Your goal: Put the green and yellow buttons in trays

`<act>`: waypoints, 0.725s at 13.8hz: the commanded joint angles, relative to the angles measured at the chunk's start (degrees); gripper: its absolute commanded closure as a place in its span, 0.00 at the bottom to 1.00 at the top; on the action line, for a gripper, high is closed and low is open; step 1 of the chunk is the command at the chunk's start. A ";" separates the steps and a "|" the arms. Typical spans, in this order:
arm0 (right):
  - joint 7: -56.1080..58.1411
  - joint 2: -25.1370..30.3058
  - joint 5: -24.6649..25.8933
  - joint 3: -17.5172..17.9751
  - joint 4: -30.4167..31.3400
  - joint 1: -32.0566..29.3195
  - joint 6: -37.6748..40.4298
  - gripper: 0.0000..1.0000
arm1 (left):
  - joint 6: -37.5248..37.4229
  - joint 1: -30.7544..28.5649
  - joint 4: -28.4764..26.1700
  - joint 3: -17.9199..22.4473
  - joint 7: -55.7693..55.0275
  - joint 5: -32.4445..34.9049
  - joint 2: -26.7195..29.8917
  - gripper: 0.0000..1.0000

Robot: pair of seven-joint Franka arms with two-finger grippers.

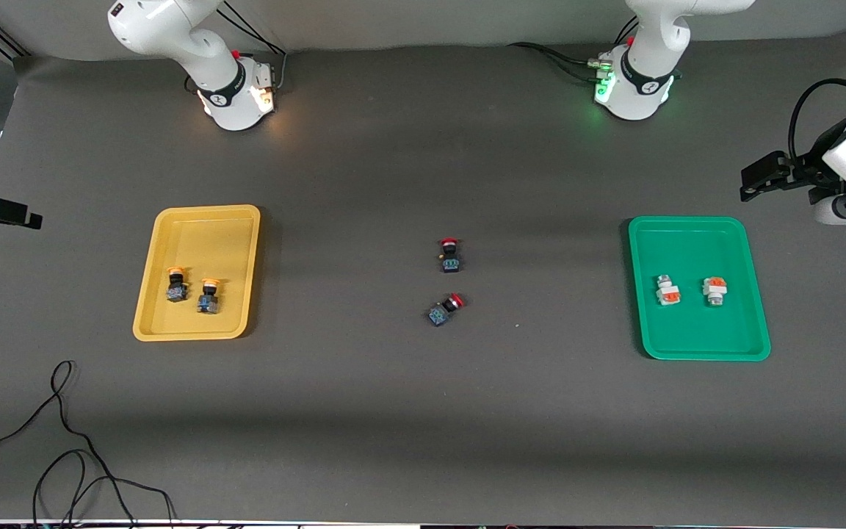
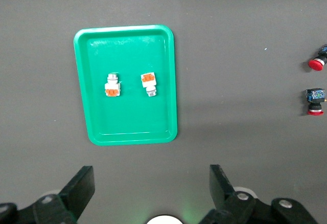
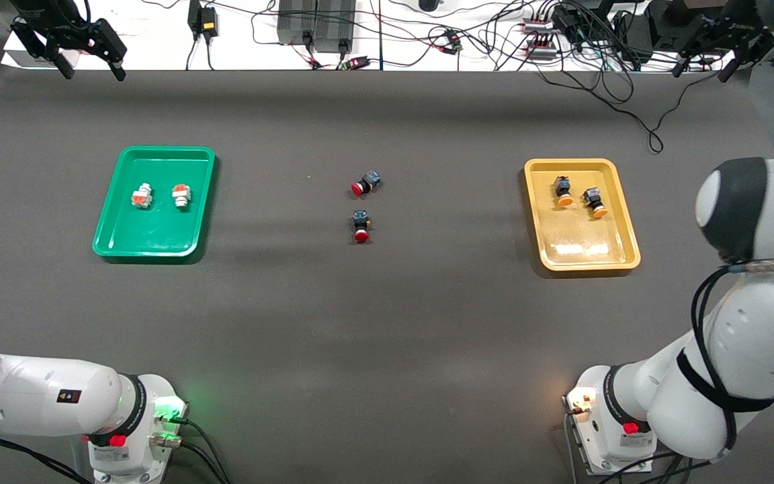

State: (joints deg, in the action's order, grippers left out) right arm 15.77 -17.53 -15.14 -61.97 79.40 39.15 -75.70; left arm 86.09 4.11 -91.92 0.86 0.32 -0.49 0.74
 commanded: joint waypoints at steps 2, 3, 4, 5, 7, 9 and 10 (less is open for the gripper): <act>-6.36 9.17 9.85 25.89 -0.21 -18.46 0.81 0.01 | 0.31 0.55 -0.89 0.20 0.38 0.75 0.93 0.00; -6.62 9.61 10.56 29.50 -0.21 -21.28 0.73 0.00 | 0.31 0.55 -0.89 0.20 0.38 0.75 0.93 0.00; -6.63 10.57 10.74 33.20 0.22 -24.62 0.73 0.00 | 0.31 0.55 -0.89 0.20 0.38 0.75 0.93 0.00; -6.63 11.63 10.74 36.10 1.44 -27.17 0.55 0.00 | 0.31 0.55 -0.89 0.20 0.38 0.75 0.93 0.00; -7.15 15.14 12.66 41.99 5.30 -32.62 -0.76 0.00 | 0.31 0.55 -0.89 0.20 0.38 0.75 0.93 0.00; -9.86 20.40 15.56 48.76 12.49 -37.46 -5.57 0.00 | 0.14 0.55 -0.89 0.20 0.38 0.75 0.93 0.00; -10.92 24.34 16.88 51.40 18.19 -39.48 -10.30 0.00 | 0.14 0.55 -0.89 0.20 0.38 0.75 0.93 0.00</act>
State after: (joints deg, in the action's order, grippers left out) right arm 8.52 -2.36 -1.52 -16.40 85.54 3.14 -78.72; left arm 86.08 4.12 -91.95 0.85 0.32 -0.49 0.74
